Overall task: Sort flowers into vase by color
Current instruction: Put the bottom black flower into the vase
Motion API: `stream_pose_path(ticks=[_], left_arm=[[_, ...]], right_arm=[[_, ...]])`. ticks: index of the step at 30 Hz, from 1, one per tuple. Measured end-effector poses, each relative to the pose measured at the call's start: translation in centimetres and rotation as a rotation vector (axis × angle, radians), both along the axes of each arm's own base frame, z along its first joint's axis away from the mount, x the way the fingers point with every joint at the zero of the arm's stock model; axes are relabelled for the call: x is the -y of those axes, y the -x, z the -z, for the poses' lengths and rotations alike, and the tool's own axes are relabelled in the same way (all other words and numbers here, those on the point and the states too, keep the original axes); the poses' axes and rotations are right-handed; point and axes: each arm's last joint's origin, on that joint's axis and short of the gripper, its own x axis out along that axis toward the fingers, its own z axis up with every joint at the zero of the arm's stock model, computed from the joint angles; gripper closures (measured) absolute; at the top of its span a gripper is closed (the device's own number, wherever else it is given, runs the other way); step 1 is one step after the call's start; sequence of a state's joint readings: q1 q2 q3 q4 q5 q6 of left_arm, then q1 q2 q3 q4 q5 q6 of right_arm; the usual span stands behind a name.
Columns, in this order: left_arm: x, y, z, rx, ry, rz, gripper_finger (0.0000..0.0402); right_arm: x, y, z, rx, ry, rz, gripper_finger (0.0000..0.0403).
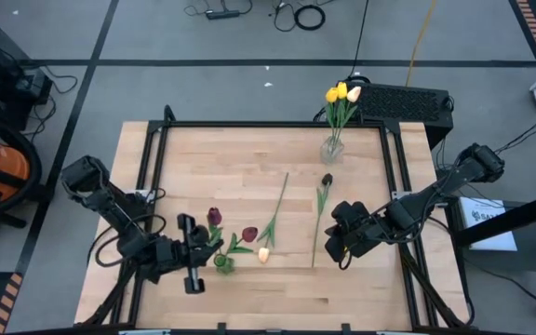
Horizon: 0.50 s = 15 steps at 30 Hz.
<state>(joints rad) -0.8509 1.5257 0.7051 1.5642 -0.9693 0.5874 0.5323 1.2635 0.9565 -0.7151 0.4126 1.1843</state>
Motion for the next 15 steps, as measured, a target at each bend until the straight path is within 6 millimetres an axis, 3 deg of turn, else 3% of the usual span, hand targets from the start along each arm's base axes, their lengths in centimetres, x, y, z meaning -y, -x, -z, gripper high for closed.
stream_pose_path(ticks=[7,15], left_arm=[[-0.4,0.4,1.7,-0.022,0.025,0.035,0.0393],[-0.7,0.2,2.0,-0.041,-0.033,0.004,0.0391]], right_arm=[[-0.1,0.0,0.0,-0.003,-0.016,-0.007,0.0403],[-0.2,0.0,0.0,-0.027,-0.066,-0.036,0.0403]])
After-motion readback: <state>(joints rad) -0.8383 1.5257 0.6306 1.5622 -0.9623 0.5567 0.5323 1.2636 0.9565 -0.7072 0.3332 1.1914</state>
